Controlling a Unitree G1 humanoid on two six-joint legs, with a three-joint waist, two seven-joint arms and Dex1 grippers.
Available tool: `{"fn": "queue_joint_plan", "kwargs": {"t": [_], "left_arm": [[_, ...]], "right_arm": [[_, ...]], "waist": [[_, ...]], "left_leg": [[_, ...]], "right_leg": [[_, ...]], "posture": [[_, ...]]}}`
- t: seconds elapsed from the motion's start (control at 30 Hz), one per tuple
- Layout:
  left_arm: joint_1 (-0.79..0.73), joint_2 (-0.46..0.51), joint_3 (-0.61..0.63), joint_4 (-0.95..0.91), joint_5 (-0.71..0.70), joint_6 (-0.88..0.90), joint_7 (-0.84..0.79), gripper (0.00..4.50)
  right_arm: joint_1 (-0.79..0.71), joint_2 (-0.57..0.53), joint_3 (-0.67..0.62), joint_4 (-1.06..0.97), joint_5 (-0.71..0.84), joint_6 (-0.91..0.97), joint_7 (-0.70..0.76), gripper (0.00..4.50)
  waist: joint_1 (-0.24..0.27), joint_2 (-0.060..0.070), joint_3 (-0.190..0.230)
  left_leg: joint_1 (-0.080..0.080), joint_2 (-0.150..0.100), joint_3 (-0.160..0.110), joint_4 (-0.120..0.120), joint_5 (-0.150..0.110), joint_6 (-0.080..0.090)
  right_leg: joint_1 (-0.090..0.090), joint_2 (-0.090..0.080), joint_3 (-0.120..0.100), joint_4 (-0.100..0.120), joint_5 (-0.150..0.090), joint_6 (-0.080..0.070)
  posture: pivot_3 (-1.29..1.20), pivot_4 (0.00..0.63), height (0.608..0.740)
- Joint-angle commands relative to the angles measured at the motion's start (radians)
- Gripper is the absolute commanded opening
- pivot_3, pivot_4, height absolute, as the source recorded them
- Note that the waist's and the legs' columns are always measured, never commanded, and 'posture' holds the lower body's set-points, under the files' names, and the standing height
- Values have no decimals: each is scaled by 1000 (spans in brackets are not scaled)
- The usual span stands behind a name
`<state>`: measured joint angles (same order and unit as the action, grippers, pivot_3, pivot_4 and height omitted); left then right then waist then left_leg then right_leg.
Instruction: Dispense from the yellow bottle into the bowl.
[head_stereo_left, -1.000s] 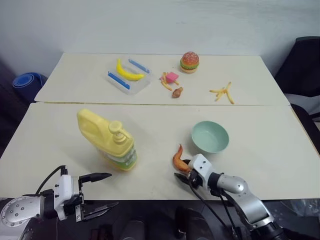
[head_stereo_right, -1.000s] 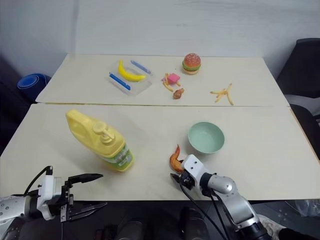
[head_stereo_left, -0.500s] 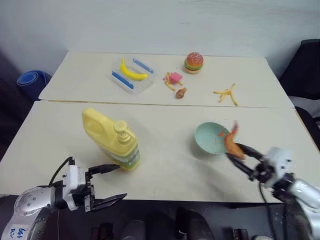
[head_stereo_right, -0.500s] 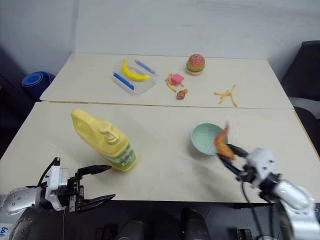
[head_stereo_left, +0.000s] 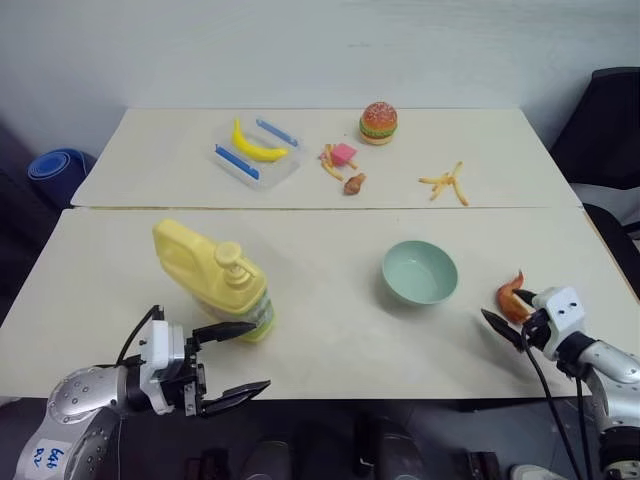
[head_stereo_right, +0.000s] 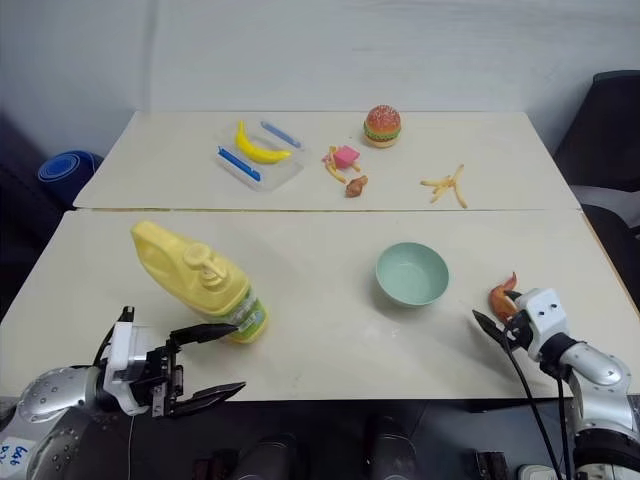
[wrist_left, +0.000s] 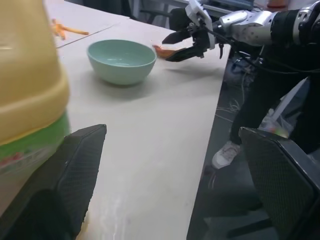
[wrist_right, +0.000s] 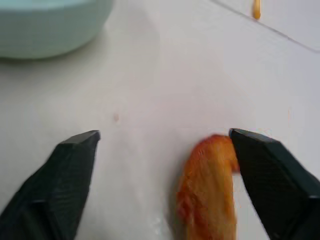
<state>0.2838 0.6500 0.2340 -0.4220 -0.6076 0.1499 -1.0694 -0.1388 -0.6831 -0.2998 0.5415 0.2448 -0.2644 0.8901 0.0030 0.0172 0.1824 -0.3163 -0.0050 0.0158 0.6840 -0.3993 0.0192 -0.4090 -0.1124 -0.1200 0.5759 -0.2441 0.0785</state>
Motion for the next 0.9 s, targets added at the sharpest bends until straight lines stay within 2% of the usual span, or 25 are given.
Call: {"fn": "queue_joint_plan", "kwargs": {"t": [0.03,0.13,0.2,0.4,0.43,0.53,0.6,0.63,0.7,0.83,0.87,0.9], "left_arm": [[27,9,40,-11,-52,24,-6,4500],[24,9,43,-9,-51,35,-2,4500],[16,6,41,-4,-42,32,-2,4500],[-10,15,38,8,-16,24,0,4500],[-8,14,45,8,-15,21,2,4500],[6,9,61,-2,-21,22,10,4500],[19,9,68,-15,-25,26,14,4500],[56,42,81,-39,-76,120,27,4500],[130,69,112,-84,-90,153,13,4500],[160,32,236,-137,-218,201,100,4500],[171,27,268,-148,-236,205,108,4318],[186,25,309,-165,-279,217,113,4119]], "right_arm": [[84,-29,-2,-341,193,108,152,4481],[136,-29,74,-557,212,243,144,4481],[128,-15,157,-634,155,329,97,4481],[-40,49,337,-546,-59,422,-55,4481],[-74,59,360,-513,-85,408,-60,4313],[-132,75,401,-457,-121,386,-49,3627],[-151,77,417,-440,-134,365,-36,2843],[-163,77,424,-438,-136,360,-25,2516],[-186,73,445,-433,-144,358,0,1790],[-212,74,457,-426,-131,376,48,287],[-217,71,461,-433,-126,375,68,3],[-221,67,463,-451,-109,384,99,0]], "waist": [[0,1,0],[2,0,0],[1,-1,0],[0,-1,-1],[-1,-1,-1],[0,-1,-1],[-1,-1,-1],[-2,-2,-1],[-9,-3,-1],[-6,-3,0],[-4,-3,-1],[-3,-4,-1]], "left_leg": [[0,0,0,0,0,0],[-1,2,-2,0,-1,-1],[0,1,-2,0,-1,-1],[0,0,-2,0,-1,-2],[0,0,-2,0,-1,-2],[0,0,-2,0,-1,-2],[-1,0,-3,0,-1,-2],[-1,0,-3,0,-1,-2],[-1,0,-3,0,-1,-1],[-1,1,-3,0,-1,-1],[-1,1,-3,0,-1,-1],[0,1,-3,0,-1,-1]], "right_leg": [[0,0,0,-1,0,0],[0,0,-1,-1,0,0],[0,0,0,0,0,0],[-4,-1,0,0,0,-1],[-4,-1,0,0,0,-1],[-4,-1,-1,-1,0,-1],[-4,0,-3,-1,0,-1],[-4,0,-3,-1,0,-1],[-4,0,-3,-1,0,-1],[-4,0,-2,-2,0,-1],[-4,-1,-2,-1,0,-1],[-4,-1,-2,-1,0,-1]], "posture": [[0,150,740],[0,150,740],[0,150,740],[0,150,740],[0,150,740],[0,150,740],[0,150,740],[0,150,740],[0,150,740],[0,150,740],[0,150,740],[0,150,740]]}}
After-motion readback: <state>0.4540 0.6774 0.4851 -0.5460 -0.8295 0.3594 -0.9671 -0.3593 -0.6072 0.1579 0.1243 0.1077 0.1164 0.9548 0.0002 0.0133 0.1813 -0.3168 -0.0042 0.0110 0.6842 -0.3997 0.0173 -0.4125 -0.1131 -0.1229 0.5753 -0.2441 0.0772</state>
